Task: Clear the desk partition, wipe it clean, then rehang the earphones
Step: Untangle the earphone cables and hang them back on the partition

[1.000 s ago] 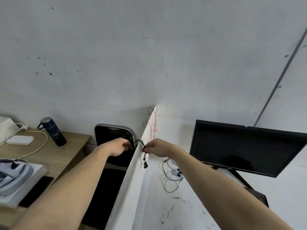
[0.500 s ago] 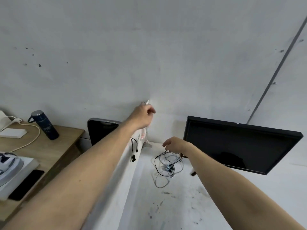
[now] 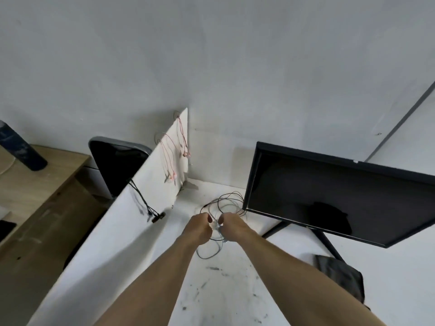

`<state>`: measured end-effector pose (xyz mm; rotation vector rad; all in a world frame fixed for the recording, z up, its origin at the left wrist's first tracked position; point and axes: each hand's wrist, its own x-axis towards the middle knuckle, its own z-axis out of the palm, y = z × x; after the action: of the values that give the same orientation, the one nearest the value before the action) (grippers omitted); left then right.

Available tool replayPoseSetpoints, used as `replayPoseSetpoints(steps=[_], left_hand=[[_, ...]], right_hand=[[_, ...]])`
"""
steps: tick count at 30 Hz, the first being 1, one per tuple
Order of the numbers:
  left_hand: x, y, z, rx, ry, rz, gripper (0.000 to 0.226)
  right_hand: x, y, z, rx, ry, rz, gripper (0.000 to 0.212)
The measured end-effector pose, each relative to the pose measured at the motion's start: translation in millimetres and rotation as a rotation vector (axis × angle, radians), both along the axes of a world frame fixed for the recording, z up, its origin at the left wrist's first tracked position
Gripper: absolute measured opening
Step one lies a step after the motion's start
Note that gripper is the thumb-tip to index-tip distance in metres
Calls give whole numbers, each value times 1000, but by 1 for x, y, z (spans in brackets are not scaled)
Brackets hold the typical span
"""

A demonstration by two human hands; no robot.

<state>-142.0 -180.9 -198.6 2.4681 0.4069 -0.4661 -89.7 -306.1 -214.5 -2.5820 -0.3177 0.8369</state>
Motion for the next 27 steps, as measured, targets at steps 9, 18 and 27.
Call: replayPoseSetpoints(steps=[9,18,27], left_hand=[[6,-2,-85,-15,99,58,35],[12,-10,-8,238,82,14,38],[13,-26,133,-417,-224,126,21]], right_hand=[[1,14,-74,-128,-167,-31,25],[11,-3,12,267,-133,-148,25],[15,-32,172,726,-74,-230,21]])
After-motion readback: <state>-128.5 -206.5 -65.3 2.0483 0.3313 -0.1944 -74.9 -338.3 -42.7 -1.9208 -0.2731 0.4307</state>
